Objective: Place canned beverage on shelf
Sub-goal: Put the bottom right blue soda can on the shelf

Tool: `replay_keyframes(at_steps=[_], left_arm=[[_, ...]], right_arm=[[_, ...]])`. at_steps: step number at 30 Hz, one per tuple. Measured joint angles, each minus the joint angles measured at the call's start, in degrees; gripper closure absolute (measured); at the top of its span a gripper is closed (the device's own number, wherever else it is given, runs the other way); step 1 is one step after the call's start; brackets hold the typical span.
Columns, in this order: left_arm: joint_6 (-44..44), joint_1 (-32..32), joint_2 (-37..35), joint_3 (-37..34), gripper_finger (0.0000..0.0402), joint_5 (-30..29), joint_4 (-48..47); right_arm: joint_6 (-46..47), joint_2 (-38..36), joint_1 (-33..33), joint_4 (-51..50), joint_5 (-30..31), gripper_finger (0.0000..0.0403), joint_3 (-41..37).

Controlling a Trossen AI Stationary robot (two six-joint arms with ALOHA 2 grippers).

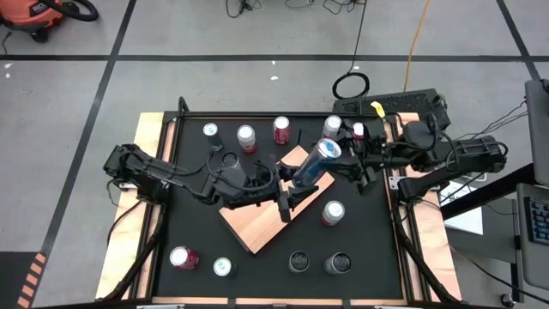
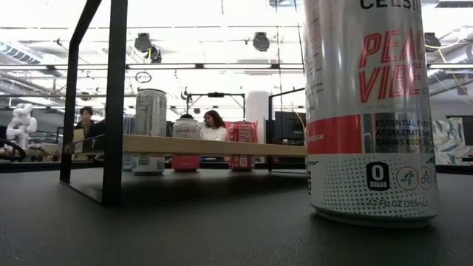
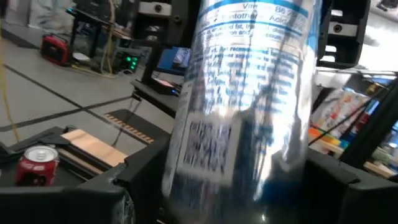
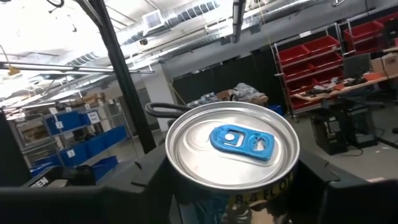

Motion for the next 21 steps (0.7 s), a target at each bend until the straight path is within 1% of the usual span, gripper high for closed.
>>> replay_keyframes(at_steps=[4,11,15,17,19,21], left_arm=[[-0.05,-1.01,0.00,0.00,0.0118,-3.05,0.02],[-0.45,-2.54,-1.94,0.00,0.0118,-7.97,-0.14],[-7.46,-2.00,-4.41,0.00,0.0118,-8.76,-2.27],[-11.26,-1.13,-5.83,0.64,0.0118,-8.76,-5.75],[-13.84,-0.26,-6.49,2.70,0.0118,-7.98,-12.09],[-14.53,0.37,-6.45,6.01,0.0118,-6.49,-19.29]], right_arm=[[1.30,-2.13,0.04,-3.67,2.27,0.0198,0.02],[5.66,-5.02,0.04,-14.01,2.55,0.0198,0.02],[6.09,-5.56,0.07,-19.19,2.52,0.0198,0.02],[6.09,-5.52,0.07,-21.17,2.44,0.0198,0.02],[6.09,-5.41,0.07,-22.89,2.42,0.0198,0.02],[6.03,-5.26,0.07,-23.78,2.40,0.0198,0.02]])
